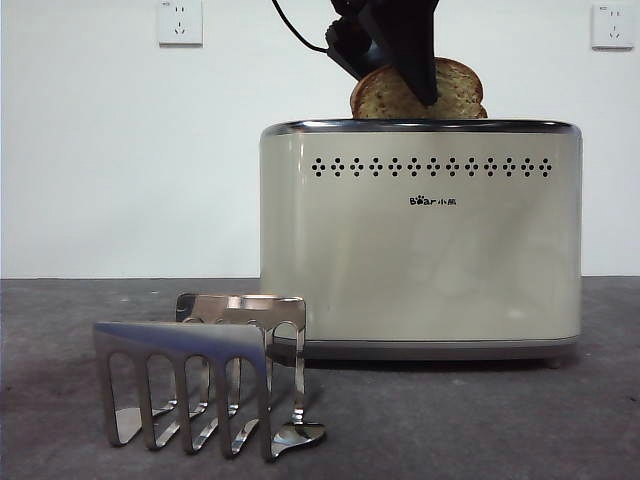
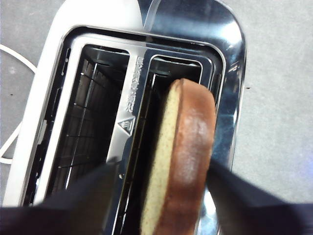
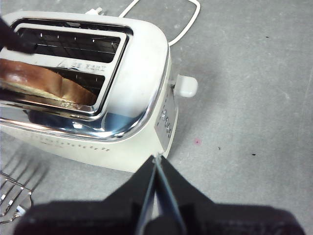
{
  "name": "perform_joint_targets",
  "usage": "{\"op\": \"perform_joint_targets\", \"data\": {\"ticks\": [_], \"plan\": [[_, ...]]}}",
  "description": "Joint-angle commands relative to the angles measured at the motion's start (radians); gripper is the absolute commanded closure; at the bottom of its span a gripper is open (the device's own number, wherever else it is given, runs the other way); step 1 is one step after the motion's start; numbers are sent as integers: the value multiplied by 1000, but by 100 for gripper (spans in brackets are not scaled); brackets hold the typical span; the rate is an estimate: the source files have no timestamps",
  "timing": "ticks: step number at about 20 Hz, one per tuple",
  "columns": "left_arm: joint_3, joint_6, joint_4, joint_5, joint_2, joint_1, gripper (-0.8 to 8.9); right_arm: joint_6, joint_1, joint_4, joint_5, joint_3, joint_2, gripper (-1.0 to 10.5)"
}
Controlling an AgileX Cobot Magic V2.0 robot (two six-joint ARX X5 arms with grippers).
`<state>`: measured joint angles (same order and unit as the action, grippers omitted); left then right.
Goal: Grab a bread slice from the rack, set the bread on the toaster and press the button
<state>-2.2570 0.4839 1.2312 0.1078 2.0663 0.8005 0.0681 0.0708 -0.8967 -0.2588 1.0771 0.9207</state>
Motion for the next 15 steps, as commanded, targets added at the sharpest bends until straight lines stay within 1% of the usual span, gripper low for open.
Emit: {"op": "perform_joint_targets", "data": {"ticks": [1,3,7,8,9,10,11,12,13,15], "plan": [[6,-14,-6,4,-37,3,374,6,1,5,2,3,0,947],[6,-18,-6,4,-78,1,374,4,1,9,2,3,0,947],[6,-82,29,4,-180,1,386,5,1,-9,-2,3,0,947],[6,-111,47,4,-209,2,480,5,1,-7,-3,3,0,947],[6,-143,61,4,-231,2,612,4,1,-1,-2,3,2,948],[6,-180,82,5,-257,2,771,-26,1,5,-2,3,7,949],[6,-209,86,4,-278,1,829,-71,1,15,-5,3,16,950],[6,-246,86,4,-299,1,822,-91,0,39,-19,3,34,951],[6,-265,86,4,-319,1,822,-97,-10,74,-61,3,55,951],[7,-321,88,4,-354,1,822,-124,-76,153,-177,3,118,952]]}}
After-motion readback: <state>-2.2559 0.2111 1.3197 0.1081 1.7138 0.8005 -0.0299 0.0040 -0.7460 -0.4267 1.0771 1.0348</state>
